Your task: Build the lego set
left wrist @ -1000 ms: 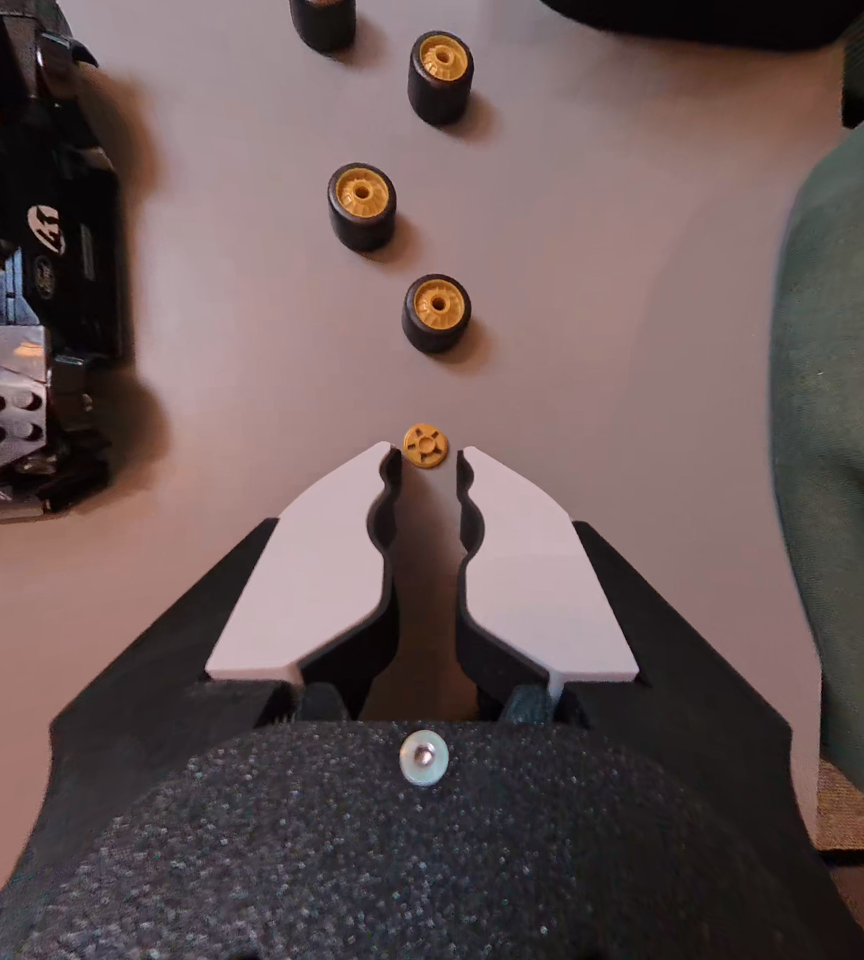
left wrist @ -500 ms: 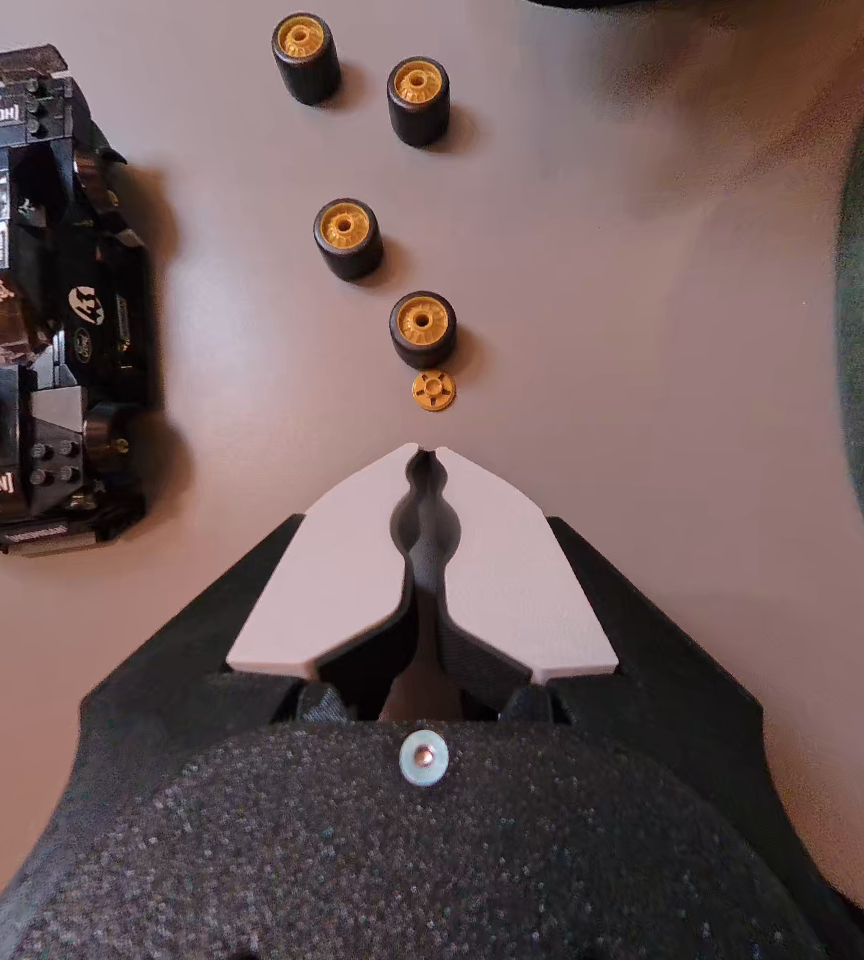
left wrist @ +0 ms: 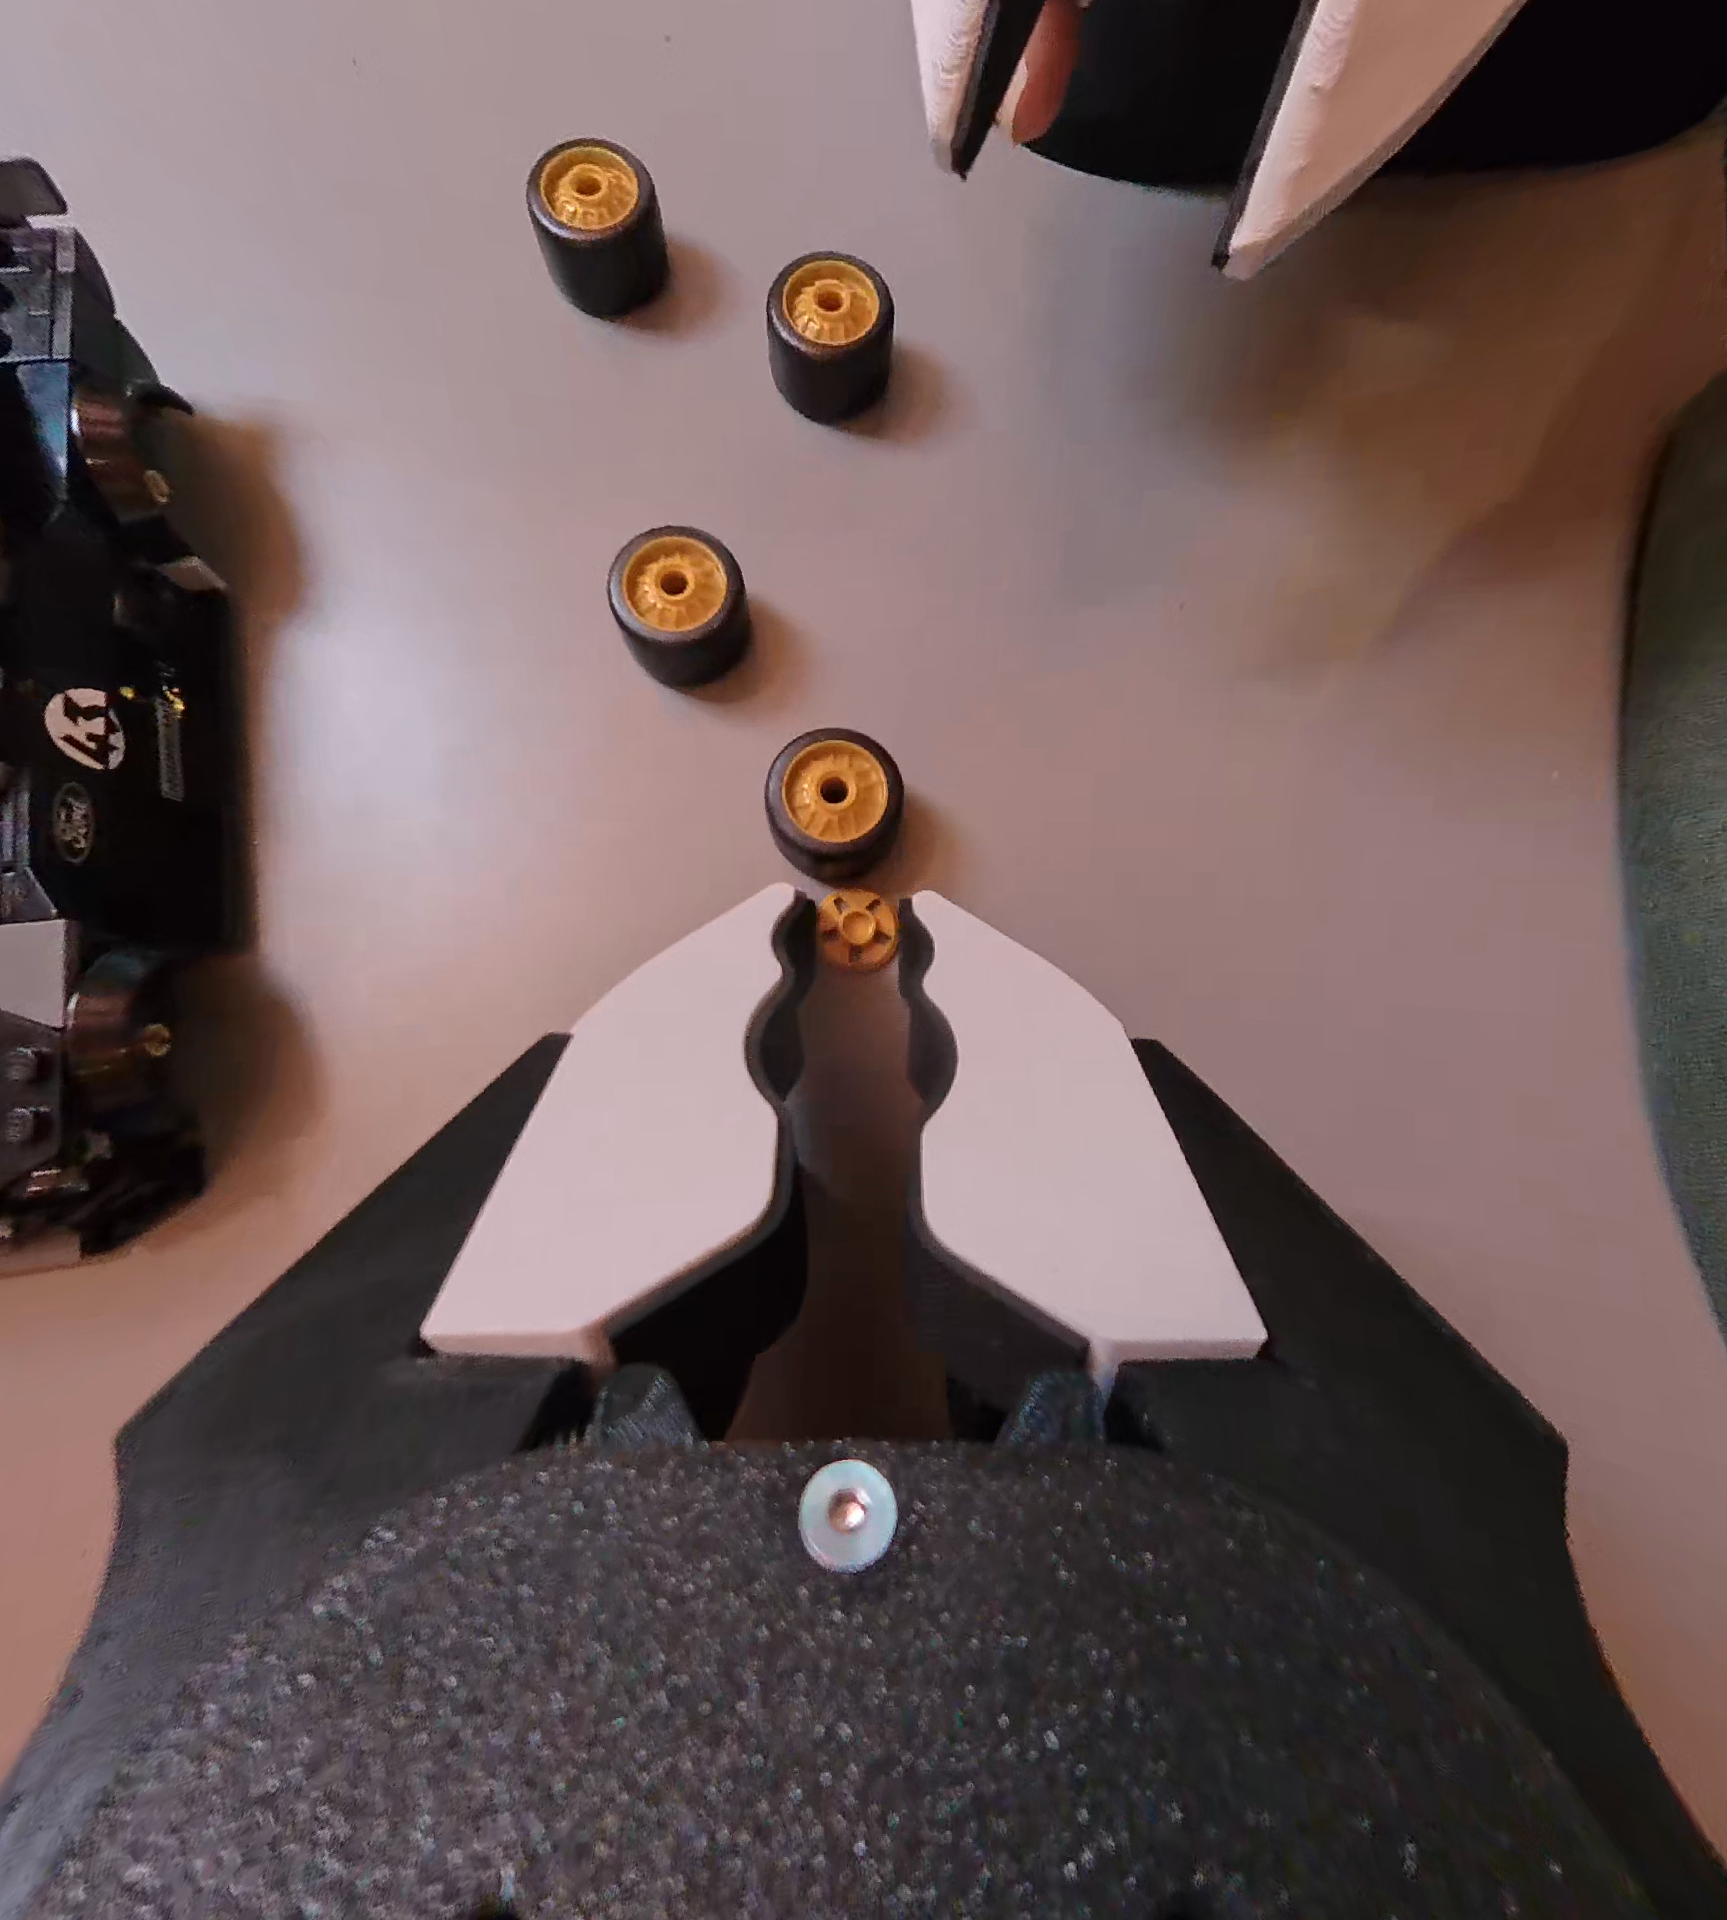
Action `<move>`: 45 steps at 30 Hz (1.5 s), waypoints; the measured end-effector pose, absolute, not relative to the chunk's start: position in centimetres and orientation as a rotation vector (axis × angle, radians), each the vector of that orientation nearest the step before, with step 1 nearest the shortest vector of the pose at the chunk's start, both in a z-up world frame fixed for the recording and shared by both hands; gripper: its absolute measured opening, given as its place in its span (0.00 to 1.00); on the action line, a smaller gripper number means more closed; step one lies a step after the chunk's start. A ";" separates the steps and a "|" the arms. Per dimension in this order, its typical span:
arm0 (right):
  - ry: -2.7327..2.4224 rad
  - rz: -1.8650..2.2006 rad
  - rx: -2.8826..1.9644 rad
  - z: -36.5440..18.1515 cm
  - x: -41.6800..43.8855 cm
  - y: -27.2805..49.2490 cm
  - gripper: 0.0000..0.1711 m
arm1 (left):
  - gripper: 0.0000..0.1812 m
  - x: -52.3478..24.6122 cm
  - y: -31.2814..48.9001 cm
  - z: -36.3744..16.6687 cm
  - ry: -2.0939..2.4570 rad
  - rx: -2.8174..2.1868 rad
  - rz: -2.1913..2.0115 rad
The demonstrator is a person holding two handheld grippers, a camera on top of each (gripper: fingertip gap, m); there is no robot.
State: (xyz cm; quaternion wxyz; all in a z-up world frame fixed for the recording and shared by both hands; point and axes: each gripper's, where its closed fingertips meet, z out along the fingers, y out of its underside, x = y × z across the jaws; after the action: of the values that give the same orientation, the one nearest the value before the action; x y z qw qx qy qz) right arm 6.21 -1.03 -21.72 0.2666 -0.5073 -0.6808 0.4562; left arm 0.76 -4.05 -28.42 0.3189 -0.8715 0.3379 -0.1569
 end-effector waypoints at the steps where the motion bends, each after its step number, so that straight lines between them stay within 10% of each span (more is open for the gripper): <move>1: -1.835 1.233 -1.375 -21.7 6.3 -1.0 0.18 | 0.08 0.7 -4.1 -28.4 0.894 -2.294 -0.408; 45: -1.759 1.431 -1.461 -20.8 4.8 -3.2 0.18 | 0.00 -3.1 -5.8 -24.8 0.715 -2.179 -0.447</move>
State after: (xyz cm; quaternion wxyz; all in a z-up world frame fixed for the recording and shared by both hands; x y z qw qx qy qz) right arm 4.83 -3.24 -20.77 0.2205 -0.5283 -0.6361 0.5174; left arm -3.13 -5.79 -24.81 0.3919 -0.8580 0.2816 -0.1762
